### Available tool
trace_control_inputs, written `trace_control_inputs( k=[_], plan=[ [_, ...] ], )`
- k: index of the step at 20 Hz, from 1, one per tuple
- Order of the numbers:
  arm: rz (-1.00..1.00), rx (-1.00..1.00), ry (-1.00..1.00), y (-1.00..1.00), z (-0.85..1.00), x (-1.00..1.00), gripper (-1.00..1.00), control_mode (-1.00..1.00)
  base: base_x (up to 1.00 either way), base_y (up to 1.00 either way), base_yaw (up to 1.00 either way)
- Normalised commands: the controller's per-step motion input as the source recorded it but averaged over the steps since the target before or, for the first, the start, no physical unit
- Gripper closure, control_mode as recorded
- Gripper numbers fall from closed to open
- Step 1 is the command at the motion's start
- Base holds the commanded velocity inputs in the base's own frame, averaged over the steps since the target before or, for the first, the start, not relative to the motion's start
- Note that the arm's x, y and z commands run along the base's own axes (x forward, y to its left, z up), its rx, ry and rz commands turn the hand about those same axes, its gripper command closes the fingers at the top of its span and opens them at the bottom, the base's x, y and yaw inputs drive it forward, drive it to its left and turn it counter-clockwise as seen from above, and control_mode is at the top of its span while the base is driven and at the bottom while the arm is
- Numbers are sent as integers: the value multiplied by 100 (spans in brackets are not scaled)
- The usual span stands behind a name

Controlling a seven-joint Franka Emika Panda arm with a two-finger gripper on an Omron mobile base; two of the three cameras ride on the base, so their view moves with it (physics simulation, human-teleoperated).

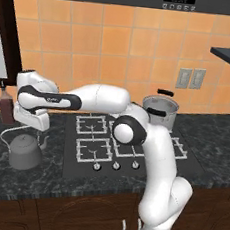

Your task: Pick the kettle from the counter and place it on a stove burner. Then turn the burner on.

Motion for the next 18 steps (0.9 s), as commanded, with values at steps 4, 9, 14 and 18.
trace_control_inputs(
  k=[4, 9, 14, 18],
  plan=[
    [0, 0, 0, 0, 0, 0, 100, -100, 0, 0, 0],
    [0, 0, 0, 0, 0, 0, 100, -100, 0, 0, 0],
    [1, 0, -11, -1, 14, -1, 100, -100, 0, 0, 0],
    [17, 0, -4, -17, 95, 0, 100, -100, 0, 0, 0]
  ],
)
